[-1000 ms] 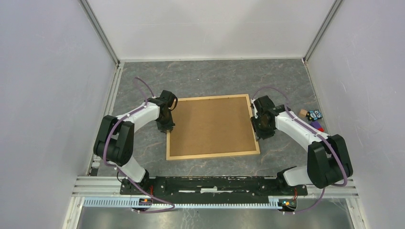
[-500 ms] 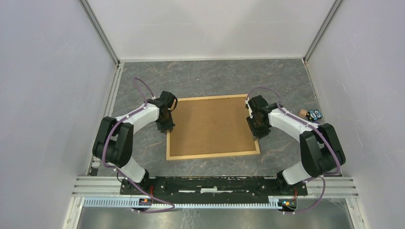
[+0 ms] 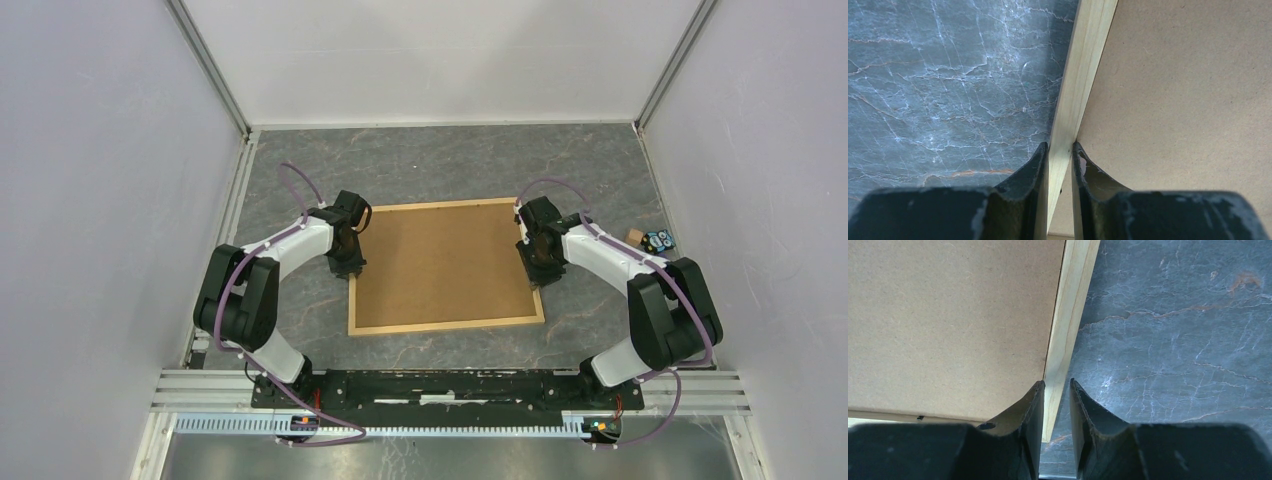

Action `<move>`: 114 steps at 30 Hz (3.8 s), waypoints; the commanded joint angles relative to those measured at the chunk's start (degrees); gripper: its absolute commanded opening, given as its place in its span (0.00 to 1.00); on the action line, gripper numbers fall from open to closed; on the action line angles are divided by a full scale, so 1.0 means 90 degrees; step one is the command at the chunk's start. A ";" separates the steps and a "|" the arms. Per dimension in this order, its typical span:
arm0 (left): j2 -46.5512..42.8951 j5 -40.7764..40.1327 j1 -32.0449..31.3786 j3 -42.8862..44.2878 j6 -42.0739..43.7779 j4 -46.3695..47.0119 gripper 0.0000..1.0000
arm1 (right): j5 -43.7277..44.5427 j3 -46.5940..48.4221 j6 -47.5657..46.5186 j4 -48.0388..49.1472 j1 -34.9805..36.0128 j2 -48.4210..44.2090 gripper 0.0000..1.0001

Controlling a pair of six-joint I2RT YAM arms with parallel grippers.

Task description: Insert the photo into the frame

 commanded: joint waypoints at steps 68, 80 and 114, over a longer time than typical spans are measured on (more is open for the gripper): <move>0.0381 -0.0016 -0.0050 -0.0487 -0.0117 -0.0432 0.02 | -0.0372 -0.1264 0.0343 0.1433 0.0082 0.0416 0.30; 0.0337 0.0023 -0.0062 -0.0495 -0.0114 -0.0427 0.02 | -0.0815 -0.1390 0.0502 0.1425 0.0091 -0.0011 0.39; 0.0137 0.1725 0.0937 0.0196 0.0703 -0.0652 0.58 | -0.0585 0.1321 -0.0453 0.1442 -0.0724 0.0480 0.47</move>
